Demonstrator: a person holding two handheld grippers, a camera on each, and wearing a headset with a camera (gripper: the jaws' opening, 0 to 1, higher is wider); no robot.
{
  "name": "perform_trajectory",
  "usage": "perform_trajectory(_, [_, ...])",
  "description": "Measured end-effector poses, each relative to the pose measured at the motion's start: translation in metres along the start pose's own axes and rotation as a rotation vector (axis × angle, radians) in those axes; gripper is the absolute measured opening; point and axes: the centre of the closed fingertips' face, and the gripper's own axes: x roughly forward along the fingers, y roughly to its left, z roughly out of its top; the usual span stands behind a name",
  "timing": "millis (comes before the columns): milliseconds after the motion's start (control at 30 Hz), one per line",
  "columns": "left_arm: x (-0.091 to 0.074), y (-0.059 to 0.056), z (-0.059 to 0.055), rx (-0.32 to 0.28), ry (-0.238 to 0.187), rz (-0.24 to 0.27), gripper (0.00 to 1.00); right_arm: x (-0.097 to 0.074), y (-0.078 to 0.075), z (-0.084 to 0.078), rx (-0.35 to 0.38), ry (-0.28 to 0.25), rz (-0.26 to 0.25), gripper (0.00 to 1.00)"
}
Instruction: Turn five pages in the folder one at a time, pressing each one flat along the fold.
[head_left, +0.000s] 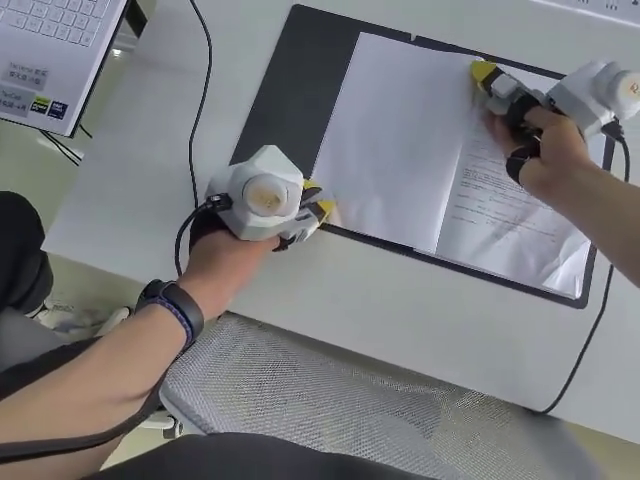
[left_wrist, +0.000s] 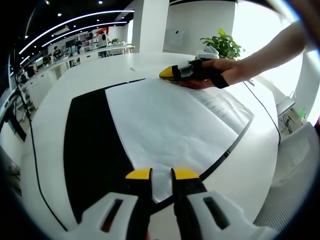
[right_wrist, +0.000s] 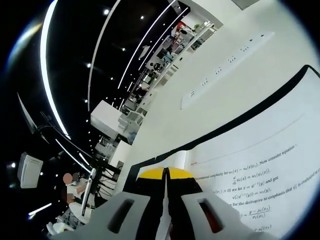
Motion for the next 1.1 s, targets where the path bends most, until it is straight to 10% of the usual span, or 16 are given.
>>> perform_trajectory(1100, [-0.003,-0.005,0.0,0.017,0.001,-0.006,0.16,-0.116,0.063,-0.126,-0.058,0.225,0.139,0.0])
